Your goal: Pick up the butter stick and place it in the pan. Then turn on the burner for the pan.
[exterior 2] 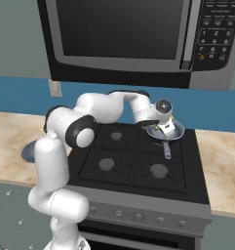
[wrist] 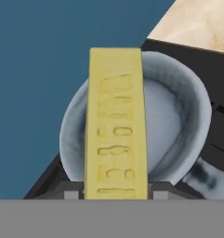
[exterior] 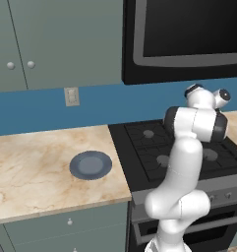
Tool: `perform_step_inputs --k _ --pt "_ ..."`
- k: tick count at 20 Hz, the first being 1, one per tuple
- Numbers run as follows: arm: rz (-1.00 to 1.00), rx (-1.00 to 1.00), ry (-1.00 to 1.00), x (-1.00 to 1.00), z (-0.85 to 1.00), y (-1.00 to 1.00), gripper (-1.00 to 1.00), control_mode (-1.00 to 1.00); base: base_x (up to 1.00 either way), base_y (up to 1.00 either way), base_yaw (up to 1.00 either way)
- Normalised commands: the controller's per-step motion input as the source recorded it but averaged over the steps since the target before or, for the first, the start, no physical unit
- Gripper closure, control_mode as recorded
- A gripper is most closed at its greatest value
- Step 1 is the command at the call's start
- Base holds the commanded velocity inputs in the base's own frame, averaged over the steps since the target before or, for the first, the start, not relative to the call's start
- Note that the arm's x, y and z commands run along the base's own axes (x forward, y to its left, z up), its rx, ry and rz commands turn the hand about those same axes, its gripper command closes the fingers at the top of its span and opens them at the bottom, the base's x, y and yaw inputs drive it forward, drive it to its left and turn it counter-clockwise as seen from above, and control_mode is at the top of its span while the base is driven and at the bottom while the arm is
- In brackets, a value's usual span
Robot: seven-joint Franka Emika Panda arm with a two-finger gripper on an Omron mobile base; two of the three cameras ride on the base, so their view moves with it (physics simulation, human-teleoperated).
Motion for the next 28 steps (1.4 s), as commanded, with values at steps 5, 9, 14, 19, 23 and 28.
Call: perform_step_inputs --k 5,9,14,19,23,28 --pt "0.02 0.00 0.02 0.15 -0.14 0.00 1.00 -1.00 0.00 0.00 0.00" --pt "0.02 0.00 0.02 0.14 -0.15 0.00 1.00 -1.00 0.00 0.00 0.00" --pt "0.02 0.00 0.02 0.15 -0.16 0.00 1.00 -1.00 0.00 0.00 0.00" --pt "0.02 0.00 0.02 0.11 -0.16 -0.01 1.00 -1.00 0.00 0.00 0.00" --pt "0.02 0.00 0.01 0.07 -0.11 0.00 1.00 -1.00 0.00 0.00 0.00" --pt "0.03 0.00 0.02 0.07 -0.11 -0.02 1.00 -1.00 0.00 0.00 0.00"
